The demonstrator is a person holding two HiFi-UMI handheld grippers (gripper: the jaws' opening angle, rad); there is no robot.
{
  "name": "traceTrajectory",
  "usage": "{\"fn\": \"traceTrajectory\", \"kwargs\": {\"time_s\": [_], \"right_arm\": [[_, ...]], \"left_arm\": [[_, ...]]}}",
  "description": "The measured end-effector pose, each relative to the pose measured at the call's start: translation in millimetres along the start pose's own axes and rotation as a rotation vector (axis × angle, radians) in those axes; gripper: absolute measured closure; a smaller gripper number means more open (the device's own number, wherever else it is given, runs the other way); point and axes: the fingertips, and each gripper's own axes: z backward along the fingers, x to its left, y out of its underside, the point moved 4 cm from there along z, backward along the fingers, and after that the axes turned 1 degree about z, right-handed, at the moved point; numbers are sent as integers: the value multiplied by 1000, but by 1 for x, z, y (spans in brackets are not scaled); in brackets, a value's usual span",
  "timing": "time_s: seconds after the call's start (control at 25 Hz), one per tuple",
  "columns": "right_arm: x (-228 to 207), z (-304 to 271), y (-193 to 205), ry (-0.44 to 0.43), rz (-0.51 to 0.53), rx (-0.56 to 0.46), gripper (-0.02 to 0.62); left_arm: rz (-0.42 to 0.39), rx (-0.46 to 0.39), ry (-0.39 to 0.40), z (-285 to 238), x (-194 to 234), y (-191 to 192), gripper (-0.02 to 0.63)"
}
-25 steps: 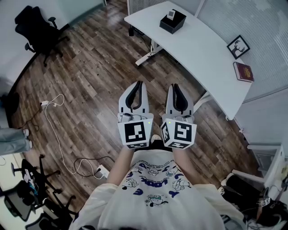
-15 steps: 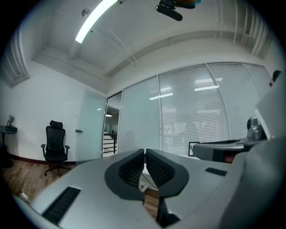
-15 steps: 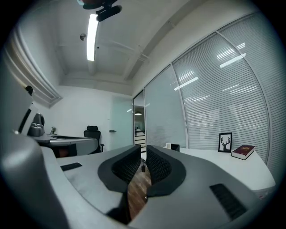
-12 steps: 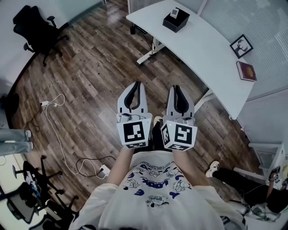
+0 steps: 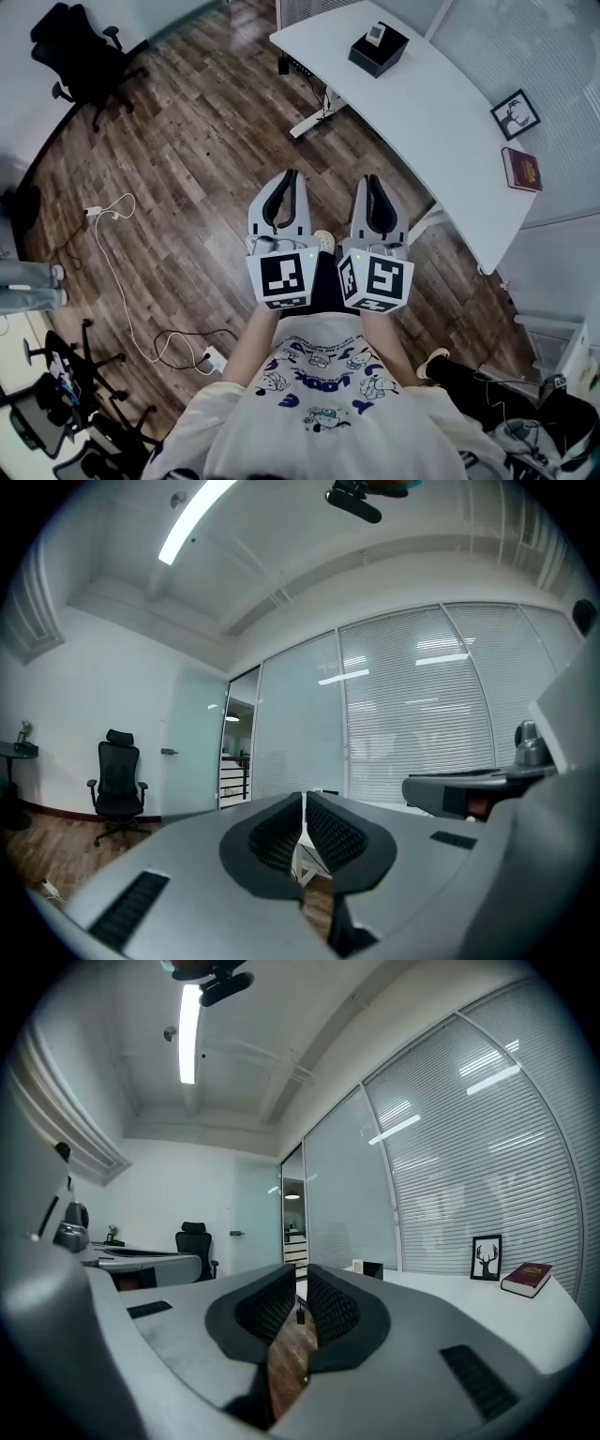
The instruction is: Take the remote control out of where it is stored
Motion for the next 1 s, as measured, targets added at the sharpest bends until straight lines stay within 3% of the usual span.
{"fn": "traceTrajectory", "kwargs": {"time_s": [0.8, 1.0], "right_arm": [[-78, -192, -8, -93, -14, 20, 538], [-108, -219, -11, -78, -20, 14, 538]], "left_arm": [[-8, 8, -41, -205, -5, -10, 578], [-8, 9, -37, -240, -16, -11, 578]]}}
